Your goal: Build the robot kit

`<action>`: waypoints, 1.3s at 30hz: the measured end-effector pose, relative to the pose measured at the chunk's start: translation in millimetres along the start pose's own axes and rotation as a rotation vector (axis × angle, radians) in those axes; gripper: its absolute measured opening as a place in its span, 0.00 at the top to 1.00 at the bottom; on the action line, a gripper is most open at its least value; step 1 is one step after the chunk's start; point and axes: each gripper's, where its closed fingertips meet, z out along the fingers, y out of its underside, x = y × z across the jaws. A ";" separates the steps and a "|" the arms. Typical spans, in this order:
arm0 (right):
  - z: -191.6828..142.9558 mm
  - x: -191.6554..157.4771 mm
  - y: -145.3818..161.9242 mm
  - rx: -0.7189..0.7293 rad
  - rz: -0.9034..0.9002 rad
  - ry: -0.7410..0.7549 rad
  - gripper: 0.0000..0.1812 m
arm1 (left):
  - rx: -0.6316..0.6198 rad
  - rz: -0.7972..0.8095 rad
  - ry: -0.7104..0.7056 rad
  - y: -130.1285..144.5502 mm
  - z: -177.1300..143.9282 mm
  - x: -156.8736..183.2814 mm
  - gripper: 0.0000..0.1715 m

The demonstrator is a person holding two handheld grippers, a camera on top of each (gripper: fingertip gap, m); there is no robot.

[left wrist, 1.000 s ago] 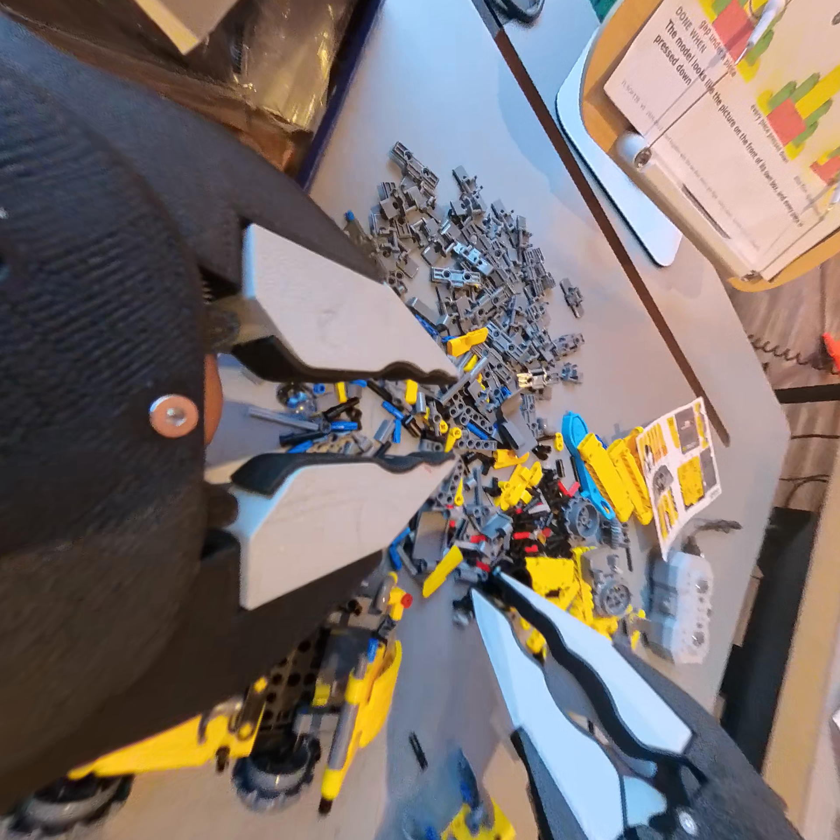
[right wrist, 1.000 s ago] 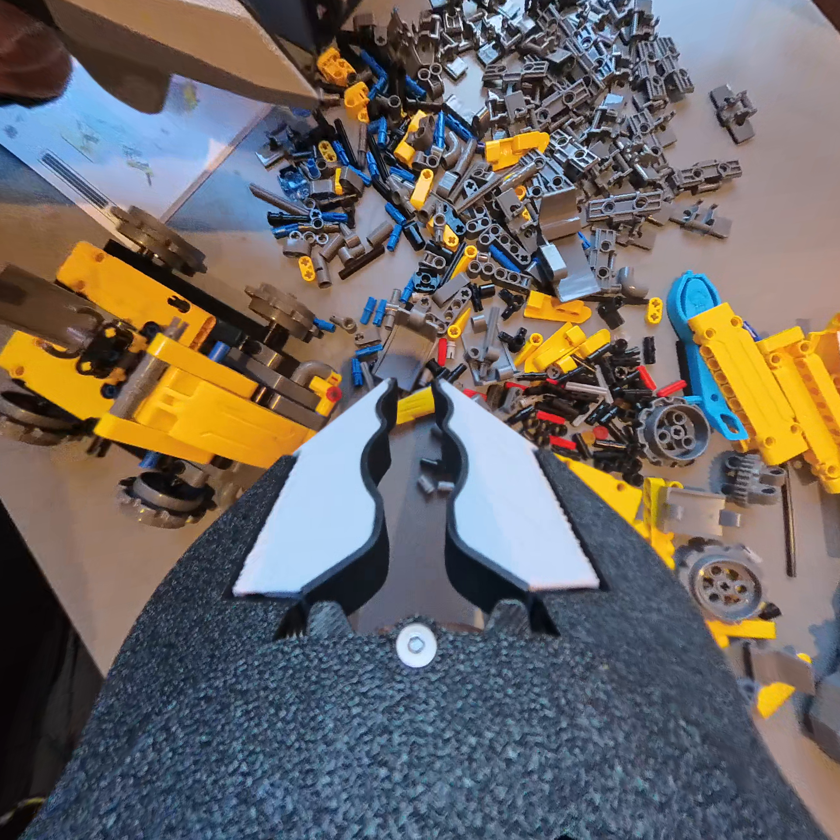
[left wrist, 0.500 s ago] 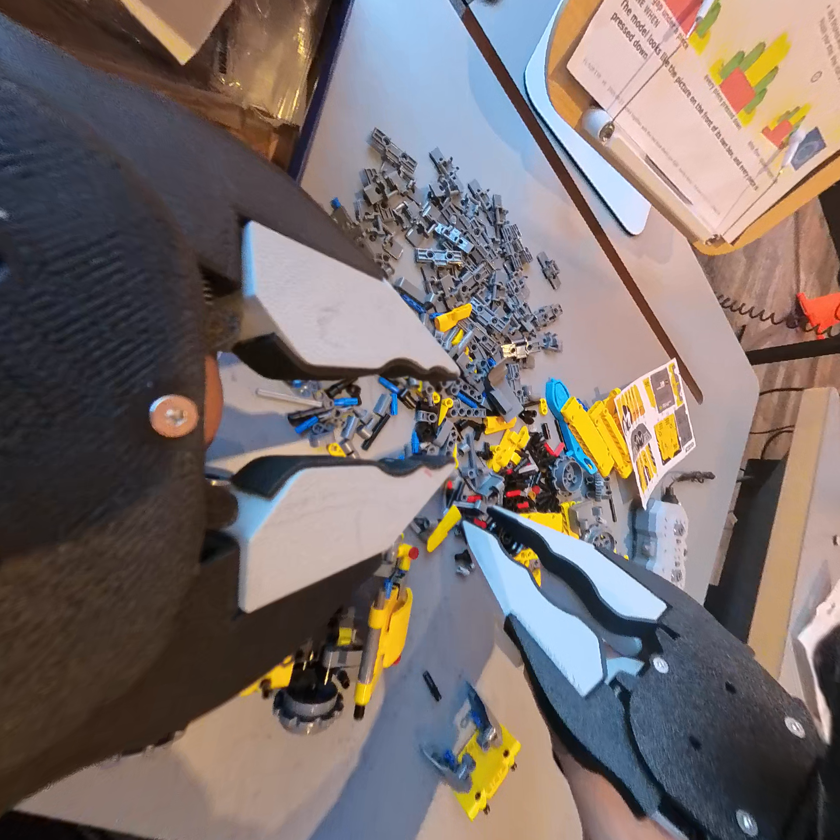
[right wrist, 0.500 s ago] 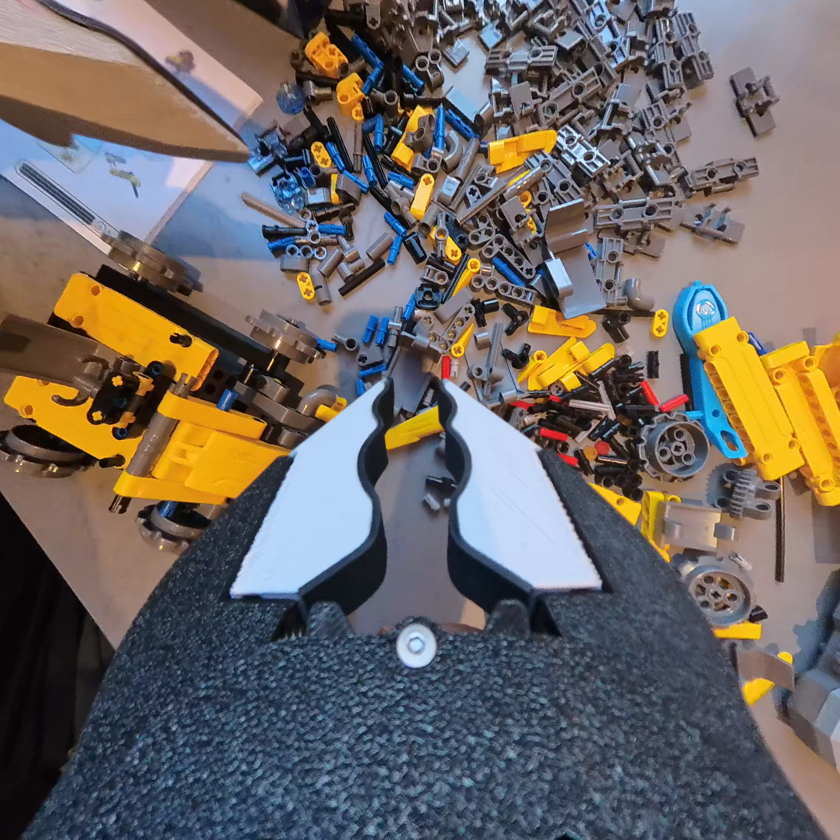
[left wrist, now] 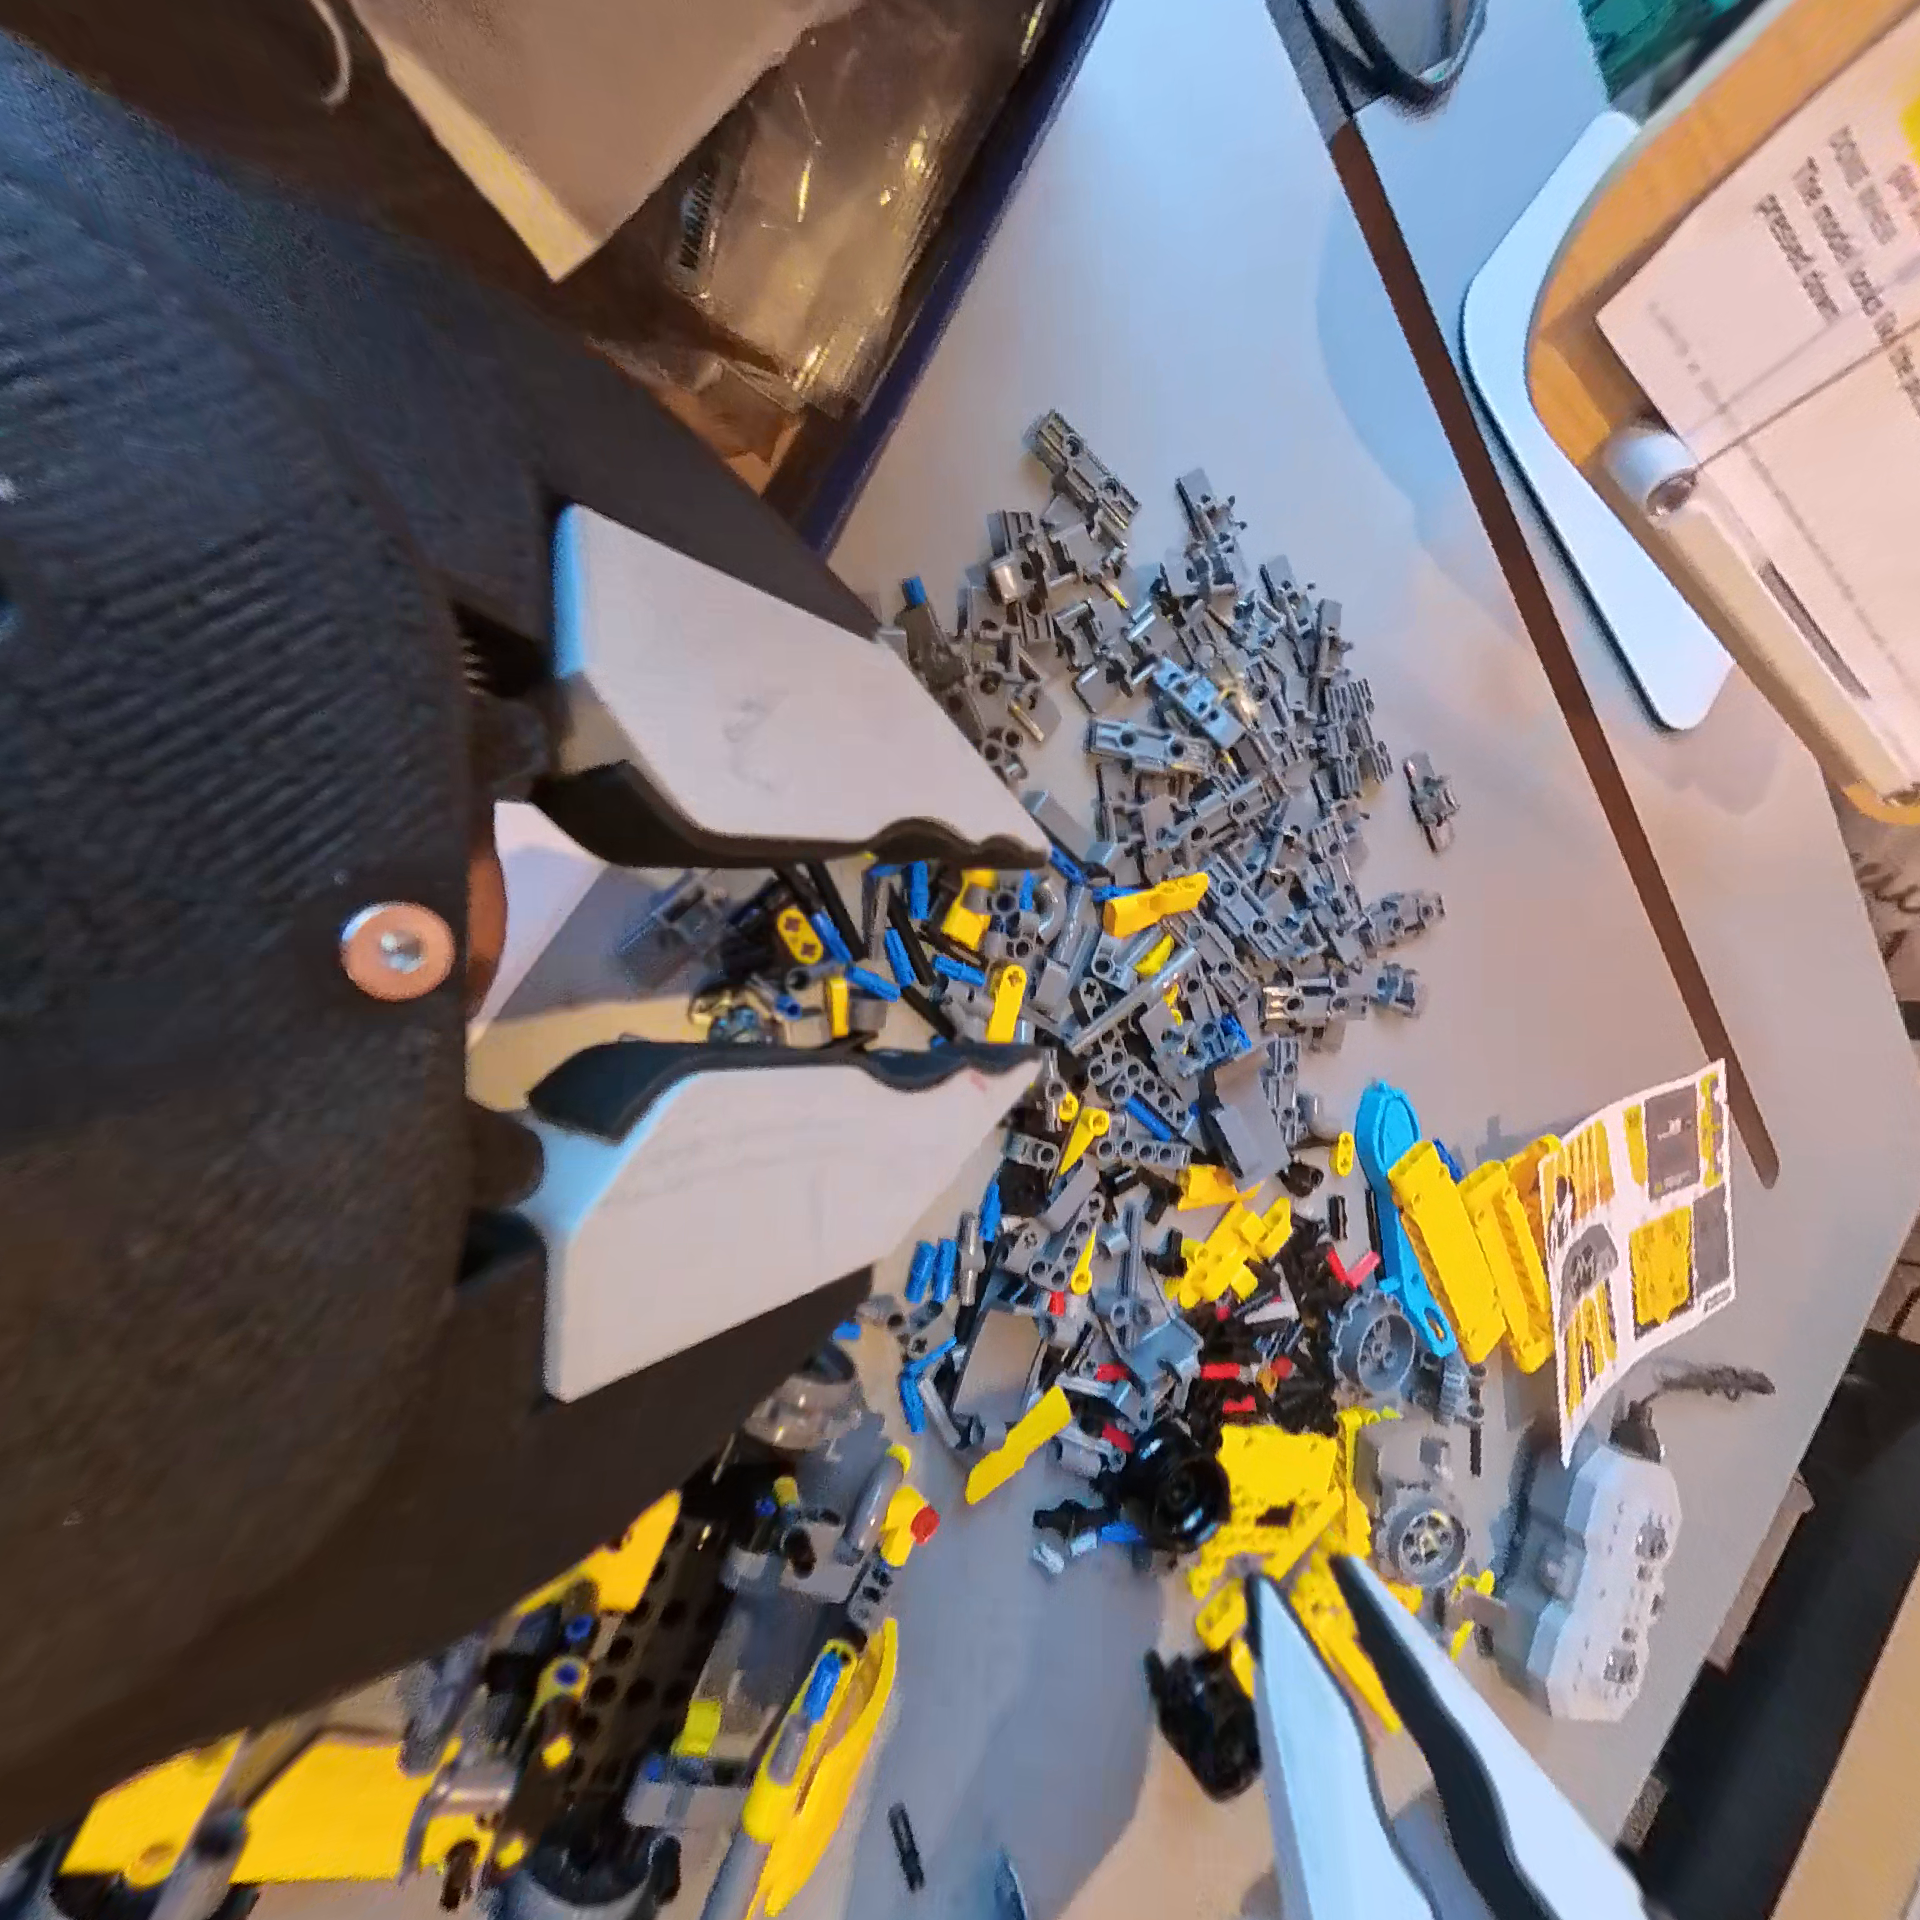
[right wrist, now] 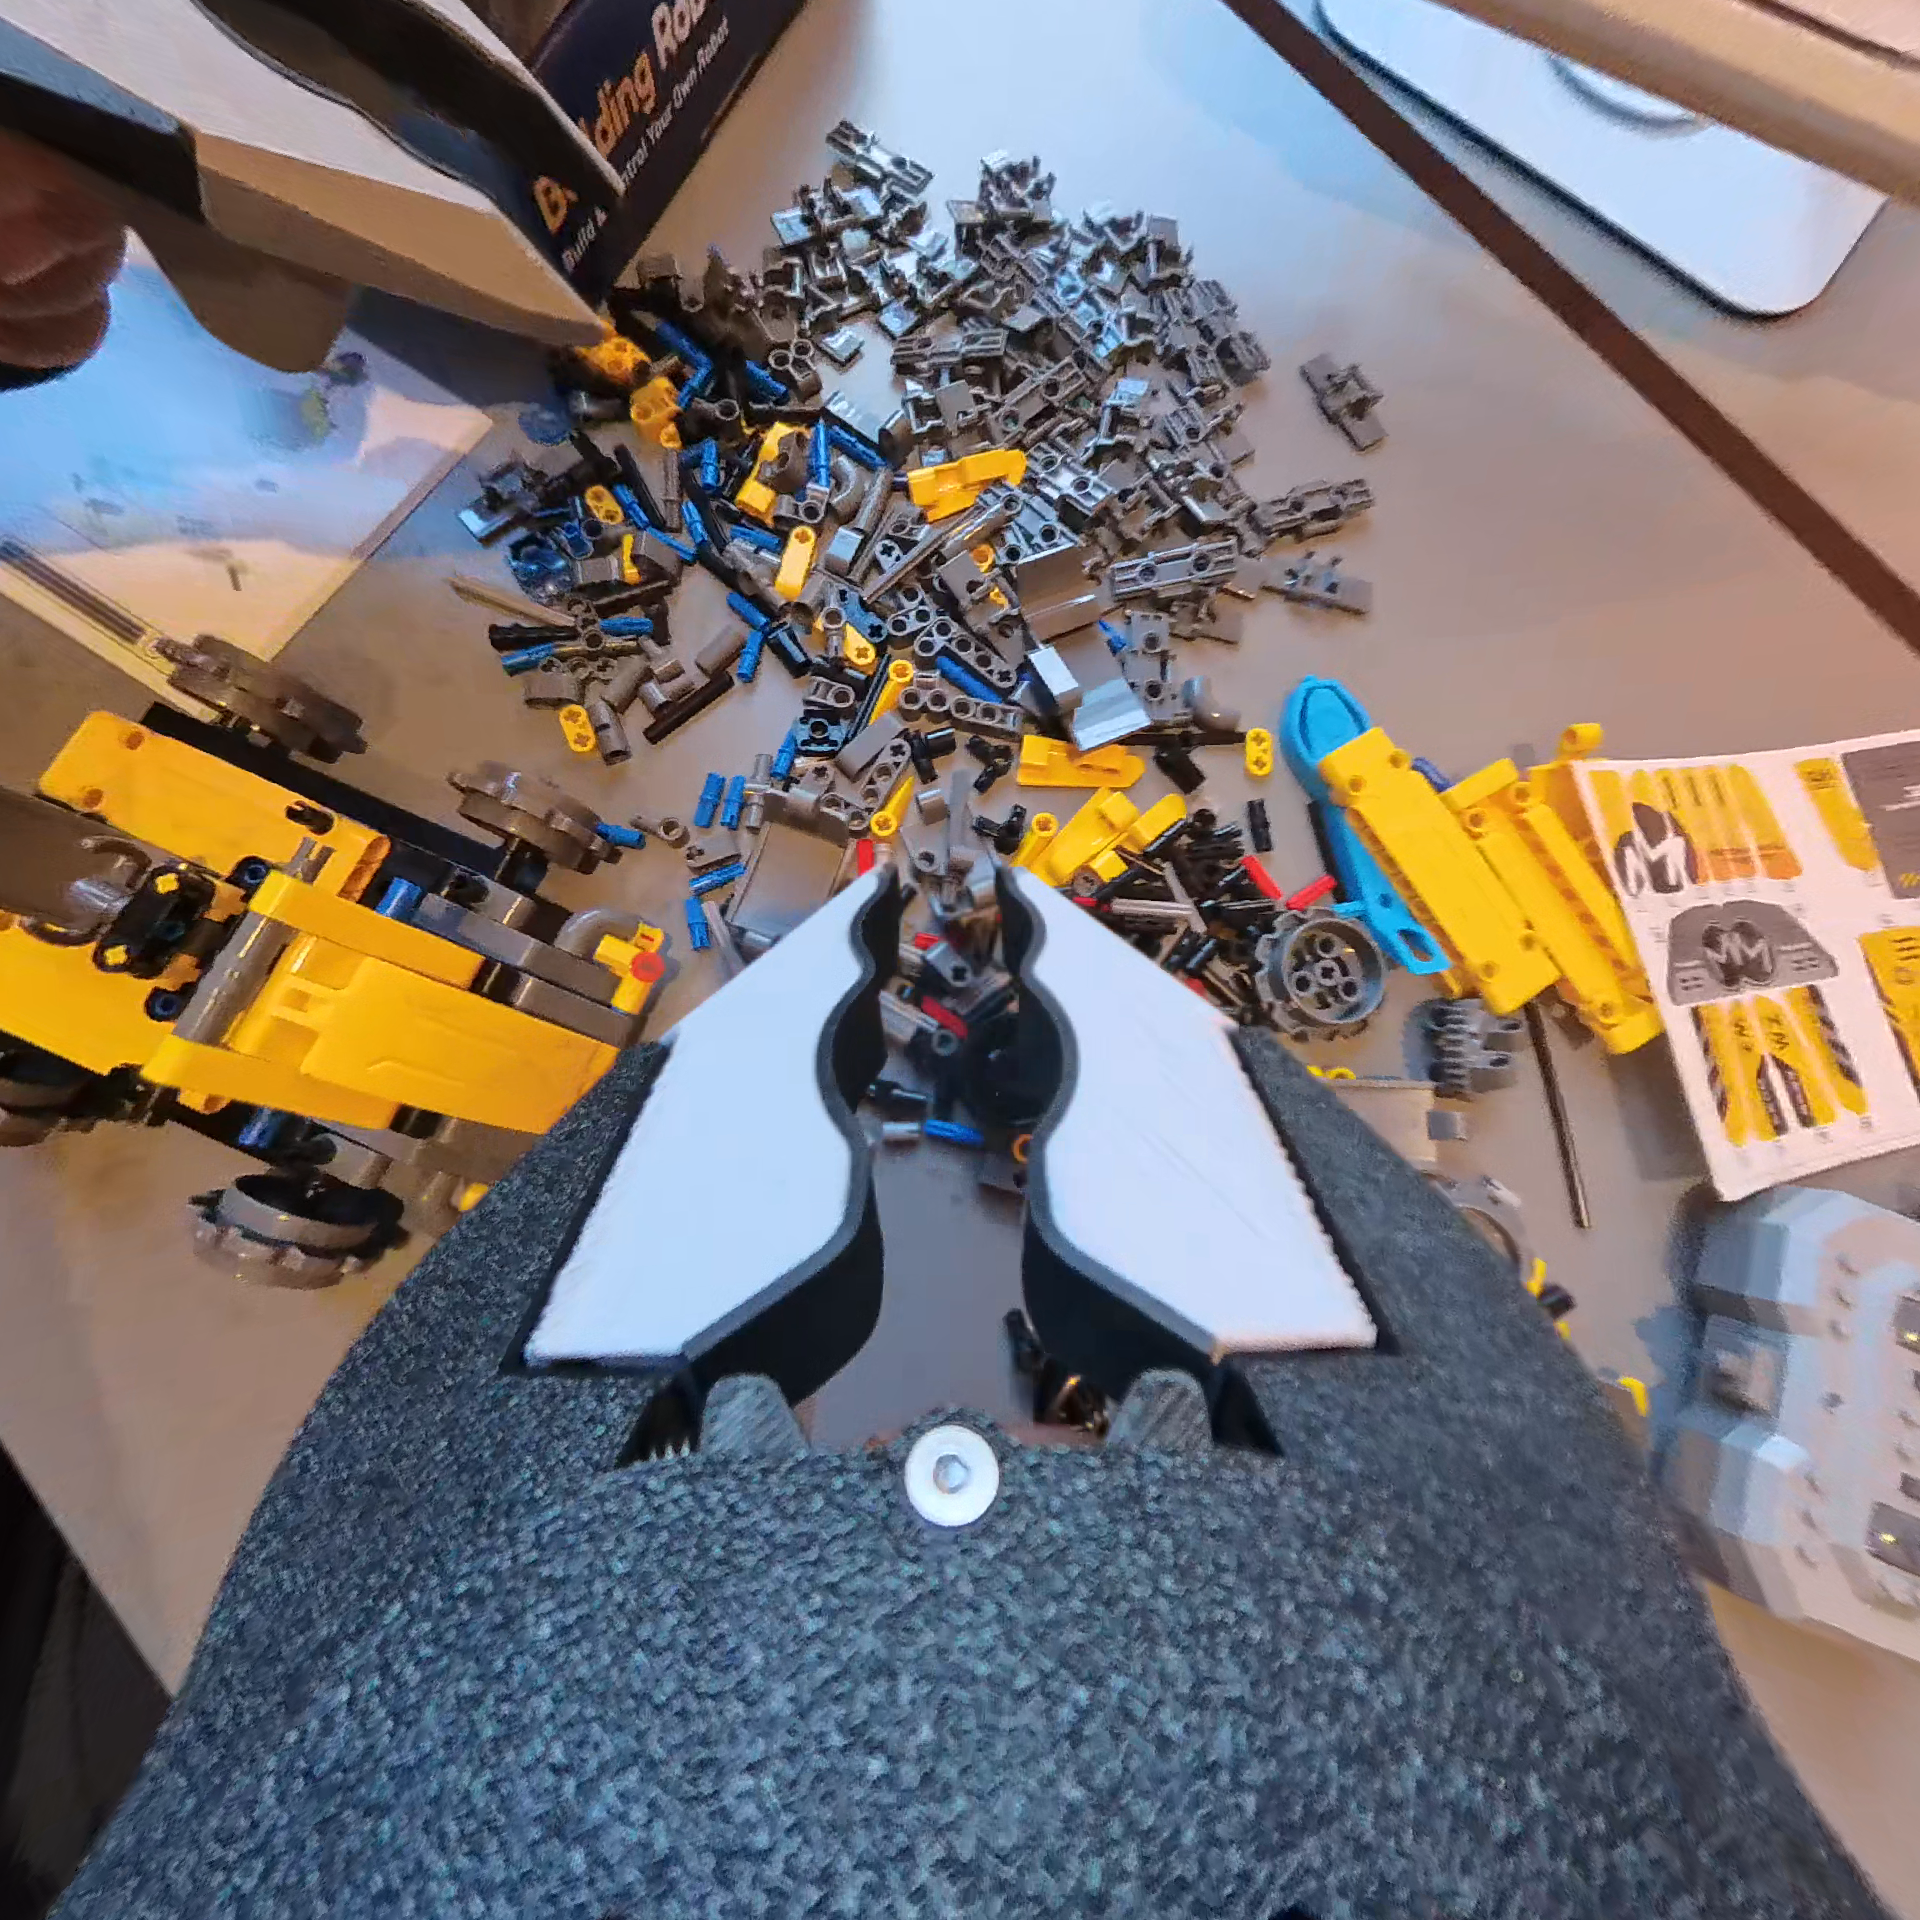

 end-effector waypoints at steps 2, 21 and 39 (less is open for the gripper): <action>-2.0 2.7 -0.5 0.010 -0.013 -0.014 0.90 | -0.025 -0.008 0.016 6.2 3.1 -4.3 0.82; -3.2 47.1 25.4 -0.002 -0.122 -0.108 0.91 | -0.031 0.006 0.002 25.5 27.5 -11.9 0.83; -29.1 33.5 48.6 0.032 -0.016 -0.052 0.92 | -0.024 0.051 -0.035 25.7 30.0 -9.3 0.84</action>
